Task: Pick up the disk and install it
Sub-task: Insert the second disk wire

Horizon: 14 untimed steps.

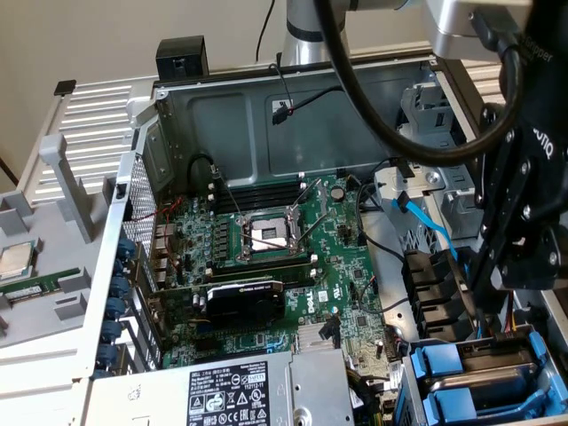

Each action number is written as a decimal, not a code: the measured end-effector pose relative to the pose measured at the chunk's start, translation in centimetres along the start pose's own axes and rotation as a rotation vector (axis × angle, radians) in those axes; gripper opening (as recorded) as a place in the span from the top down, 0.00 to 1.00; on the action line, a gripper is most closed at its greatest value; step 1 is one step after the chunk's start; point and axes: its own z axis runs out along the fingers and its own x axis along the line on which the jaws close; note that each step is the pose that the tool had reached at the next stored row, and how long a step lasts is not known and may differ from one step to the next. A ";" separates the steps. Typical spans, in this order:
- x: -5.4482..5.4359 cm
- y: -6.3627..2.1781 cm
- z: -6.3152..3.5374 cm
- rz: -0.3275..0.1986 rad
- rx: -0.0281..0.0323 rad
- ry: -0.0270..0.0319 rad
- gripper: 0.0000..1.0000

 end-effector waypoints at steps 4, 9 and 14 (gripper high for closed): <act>0.1 -0.04 0.22 0.000 0.0001 0.0005 0.84; 0.4 -0.11 0.54 -0.006 0.0005 0.0004 0.84; 0.4 -0.12 0.56 -0.052 0.0018 -0.0121 0.84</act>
